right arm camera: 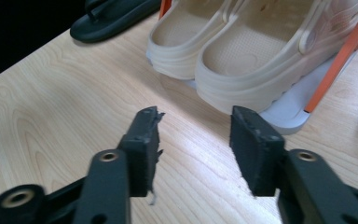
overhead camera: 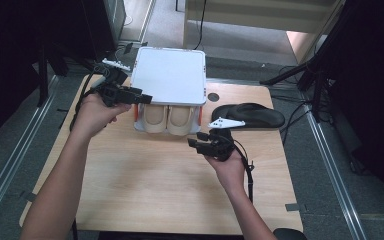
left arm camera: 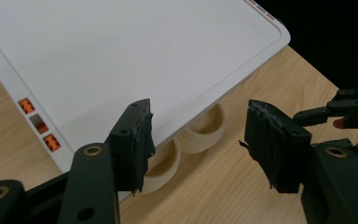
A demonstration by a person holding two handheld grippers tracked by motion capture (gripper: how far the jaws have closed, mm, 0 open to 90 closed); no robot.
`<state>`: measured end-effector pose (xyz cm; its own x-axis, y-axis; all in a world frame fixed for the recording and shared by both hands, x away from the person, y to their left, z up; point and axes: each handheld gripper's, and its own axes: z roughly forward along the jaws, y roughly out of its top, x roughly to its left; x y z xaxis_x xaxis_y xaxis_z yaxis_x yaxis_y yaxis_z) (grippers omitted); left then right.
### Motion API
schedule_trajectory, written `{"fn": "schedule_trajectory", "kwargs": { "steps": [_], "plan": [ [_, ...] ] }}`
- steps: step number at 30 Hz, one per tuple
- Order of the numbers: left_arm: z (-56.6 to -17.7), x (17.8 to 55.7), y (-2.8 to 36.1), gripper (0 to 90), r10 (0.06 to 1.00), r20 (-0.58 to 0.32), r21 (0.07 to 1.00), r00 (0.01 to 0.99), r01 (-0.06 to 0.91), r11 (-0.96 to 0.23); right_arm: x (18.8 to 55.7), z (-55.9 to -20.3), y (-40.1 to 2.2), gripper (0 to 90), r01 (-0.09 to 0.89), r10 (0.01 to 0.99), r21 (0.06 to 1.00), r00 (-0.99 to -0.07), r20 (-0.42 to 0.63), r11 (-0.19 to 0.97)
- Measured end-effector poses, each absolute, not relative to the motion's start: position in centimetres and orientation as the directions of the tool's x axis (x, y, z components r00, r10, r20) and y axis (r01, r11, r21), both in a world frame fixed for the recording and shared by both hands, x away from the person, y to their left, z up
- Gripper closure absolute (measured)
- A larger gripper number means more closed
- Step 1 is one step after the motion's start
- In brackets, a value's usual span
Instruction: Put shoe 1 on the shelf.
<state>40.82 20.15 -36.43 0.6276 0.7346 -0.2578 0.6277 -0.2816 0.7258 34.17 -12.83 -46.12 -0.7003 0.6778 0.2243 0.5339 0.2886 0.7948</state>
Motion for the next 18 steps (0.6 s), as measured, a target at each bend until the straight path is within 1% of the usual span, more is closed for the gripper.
{"fn": "schedule_trajectory", "kwargs": {
  "steps": [3, 6, 9, 14, 18],
  "plan": [
    [-36.5, 40.3, 20.7, 41.6, 0.743, -0.254, 0.728, 0.619, 0.628, -0.275, 34.1, -46.1, -13.2, 48.2, 0.535, 0.673, 0.79, -0.706, 0.222, 0.301],
    [-36.3, 39.9, 21.2, 41.0, 0.751, -0.265, 0.73, 0.605, 0.635, -0.253, 34.0, -46.0, -13.8, 47.4, 0.543, 0.671, 0.775, -0.709, 0.216, 0.324],
    [-36.1, 39.3, 21.7, 40.5, 0.76, -0.254, 0.737, 0.598, 0.629, -0.249, 33.9, -46.0, -14.7, 45.5, 0.541, 0.68, 0.774, -0.704, 0.204, 0.328],
    [-35.9, 38.6, 23.0, 40.3, 0.781, -0.247, 0.738, 0.574, 0.633, -0.231, 33.8, -45.9, -15.8, 45.4, 0.531, 0.679, 0.794, -0.702, 0.215, 0.297],
    [-36.0, 38.1, 24.0, 40.0, 0.797, -0.244, 0.739, 0.553, 0.638, -0.216, 33.9, -46.1, -16.0, 45.8, 0.542, 0.679, 0.786, -0.699, 0.227, 0.296]
  ]
}}
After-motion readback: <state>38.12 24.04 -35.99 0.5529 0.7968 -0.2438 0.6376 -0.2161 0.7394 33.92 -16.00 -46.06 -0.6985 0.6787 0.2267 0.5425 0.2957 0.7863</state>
